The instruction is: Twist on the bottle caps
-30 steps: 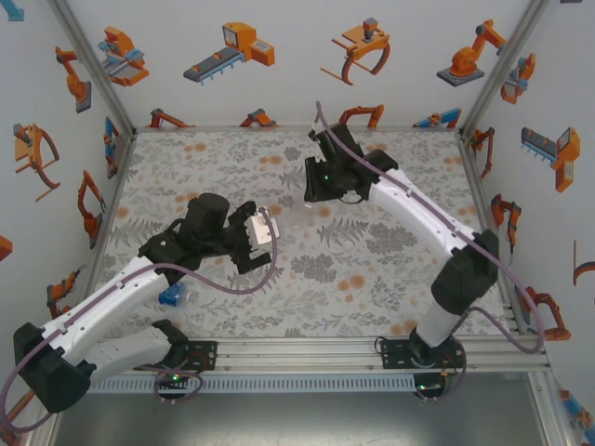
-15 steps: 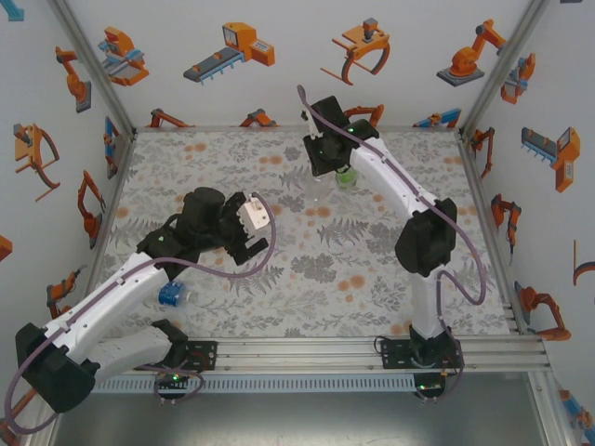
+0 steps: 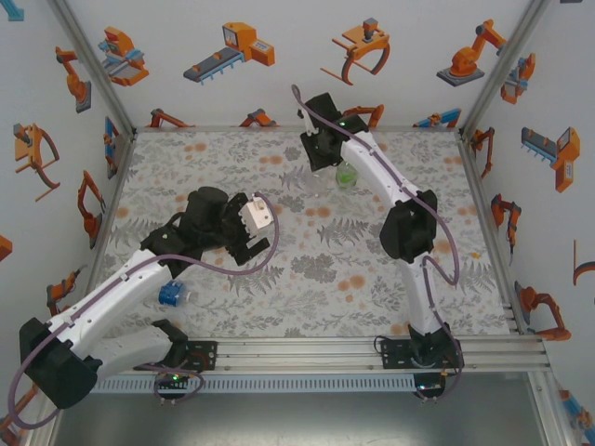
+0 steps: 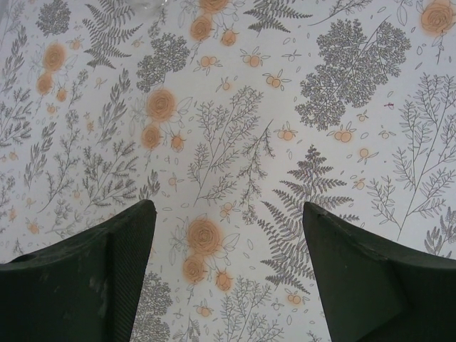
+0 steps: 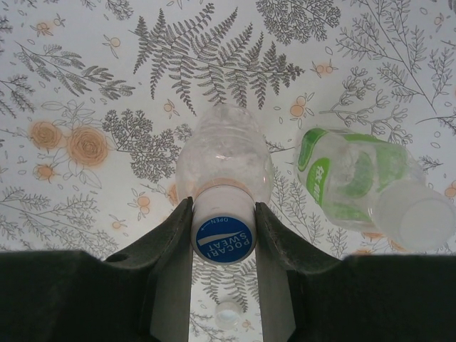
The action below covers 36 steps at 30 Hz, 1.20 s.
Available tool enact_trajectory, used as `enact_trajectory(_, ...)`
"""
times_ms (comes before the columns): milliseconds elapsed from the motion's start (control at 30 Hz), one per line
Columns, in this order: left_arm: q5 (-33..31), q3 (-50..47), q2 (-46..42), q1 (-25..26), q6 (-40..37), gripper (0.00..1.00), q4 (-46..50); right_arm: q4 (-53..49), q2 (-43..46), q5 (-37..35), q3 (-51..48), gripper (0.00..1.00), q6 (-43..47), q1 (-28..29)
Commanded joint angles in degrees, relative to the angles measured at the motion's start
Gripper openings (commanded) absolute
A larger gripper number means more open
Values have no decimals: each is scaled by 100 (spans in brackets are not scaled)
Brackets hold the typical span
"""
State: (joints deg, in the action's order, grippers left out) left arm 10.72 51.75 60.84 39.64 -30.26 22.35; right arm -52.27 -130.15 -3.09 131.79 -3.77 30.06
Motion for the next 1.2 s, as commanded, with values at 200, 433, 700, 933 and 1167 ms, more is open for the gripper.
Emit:
enact_trajectory(200, 130, 186, 55, -36, 91, 76, 94, -74, -82, 16, 163, 40, 65, -34)
enact_trajectory(433, 139, 195, 104, -35, 106, 76, 100, -123, 61, -7, 377, 49, 43, -37)
enact_trajectory(700, 86, 225, 204, -40, 211, 76, 87, -239, 483, -26, 404, 50, 39, -30)
enact_trajectory(933, 29, 497, 521, -34, 782, 73, 125, -204, 1208, 56, -129, 51, -53, -27)
enact_trajectory(1167, -1623, 1011, 1013, -97, 2474, 70, 629, 324, 2431, 95, -1622, 51, -273, -31)
